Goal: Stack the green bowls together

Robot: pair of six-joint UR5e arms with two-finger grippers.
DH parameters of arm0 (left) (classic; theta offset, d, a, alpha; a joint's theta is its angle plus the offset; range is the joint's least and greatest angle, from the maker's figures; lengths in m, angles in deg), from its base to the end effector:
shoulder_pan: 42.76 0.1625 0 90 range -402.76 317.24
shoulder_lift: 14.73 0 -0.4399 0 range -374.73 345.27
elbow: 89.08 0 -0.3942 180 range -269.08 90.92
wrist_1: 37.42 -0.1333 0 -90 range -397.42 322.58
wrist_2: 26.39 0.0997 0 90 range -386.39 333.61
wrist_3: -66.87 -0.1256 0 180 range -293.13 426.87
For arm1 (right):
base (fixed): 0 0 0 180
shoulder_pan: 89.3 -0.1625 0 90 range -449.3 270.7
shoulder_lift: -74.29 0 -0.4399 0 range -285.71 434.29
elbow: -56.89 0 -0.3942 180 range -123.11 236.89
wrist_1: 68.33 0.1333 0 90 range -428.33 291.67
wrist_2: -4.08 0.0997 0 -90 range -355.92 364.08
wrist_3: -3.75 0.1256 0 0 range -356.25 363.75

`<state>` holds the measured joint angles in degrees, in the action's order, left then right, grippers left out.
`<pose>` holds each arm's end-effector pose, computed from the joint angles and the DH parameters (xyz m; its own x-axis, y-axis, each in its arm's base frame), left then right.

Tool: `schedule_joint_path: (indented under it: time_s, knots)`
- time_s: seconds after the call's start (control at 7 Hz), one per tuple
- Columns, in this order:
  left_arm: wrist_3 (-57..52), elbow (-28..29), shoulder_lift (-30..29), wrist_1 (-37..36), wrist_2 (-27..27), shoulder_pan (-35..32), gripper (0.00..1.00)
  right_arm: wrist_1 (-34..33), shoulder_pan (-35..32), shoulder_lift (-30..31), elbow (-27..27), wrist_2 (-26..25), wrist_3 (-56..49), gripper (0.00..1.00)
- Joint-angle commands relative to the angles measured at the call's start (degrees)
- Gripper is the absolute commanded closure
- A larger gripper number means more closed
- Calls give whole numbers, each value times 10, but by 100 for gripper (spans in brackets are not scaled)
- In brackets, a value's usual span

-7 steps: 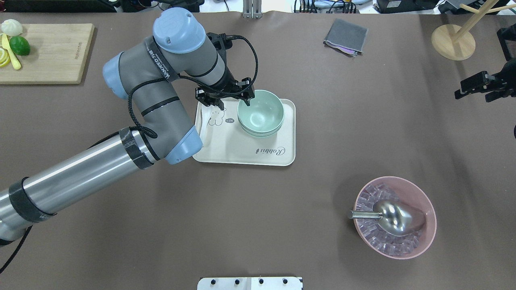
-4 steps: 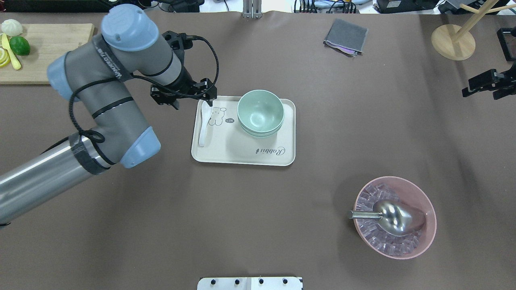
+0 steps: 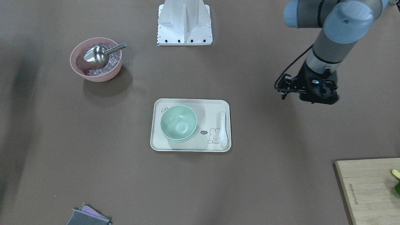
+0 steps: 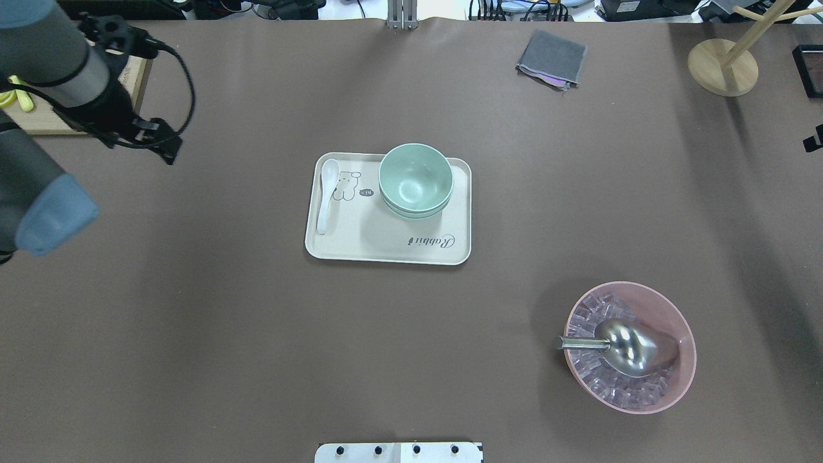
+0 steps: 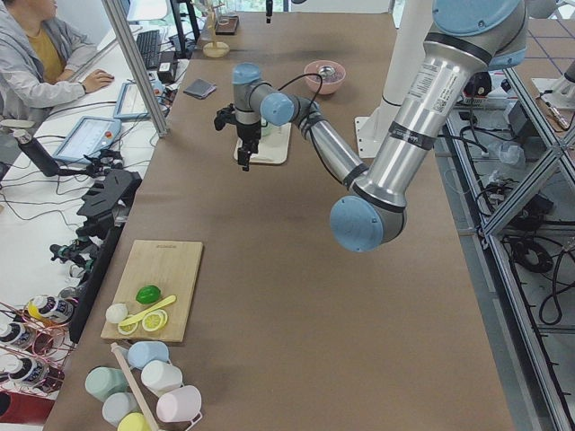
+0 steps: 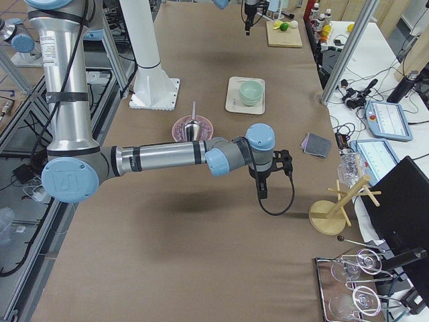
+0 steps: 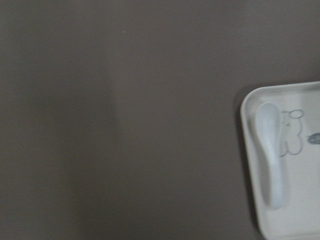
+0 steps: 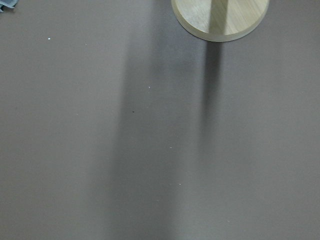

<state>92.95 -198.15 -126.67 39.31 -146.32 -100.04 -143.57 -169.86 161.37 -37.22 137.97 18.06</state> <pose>0.2653 -0.5436 0.3618 0.7525 0.2689 -0.6013 -0.1643 0.9606 0.2239 -0.0429 -0.5401 0.6006 0.6856 -0.1341 0.7155 -0.0177 0.9795 0.2006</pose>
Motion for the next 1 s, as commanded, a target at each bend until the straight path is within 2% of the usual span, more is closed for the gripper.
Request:
schedule_joint_path:
  time_s: [0.0,0.14,0.29,0.43,0.57,0.71,0.86]
  knots:
    - [-201,3,92,-1,-49,-116,2,-33,-21,-2,3,-12,-60,0]
    - [-309,31,124,2,-92,-173,2,-34,-20,-4,8,-18,-60,0]
    - [-394,54,144,1,-113,-220,2,-33,-19,-5,13,-18,-60,0]
    - [-402,30,211,33,-116,-237,2,-34,-44,1,1,1,-65,0]
    - [-382,66,220,73,-116,-238,2,-31,-49,44,-39,46,-69,0]
    - [-336,79,228,116,-116,-245,2,-31,-32,42,-35,13,-86,0]
    - [-340,82,246,137,-116,-270,2,-33,-33,43,-41,-2,-93,0]
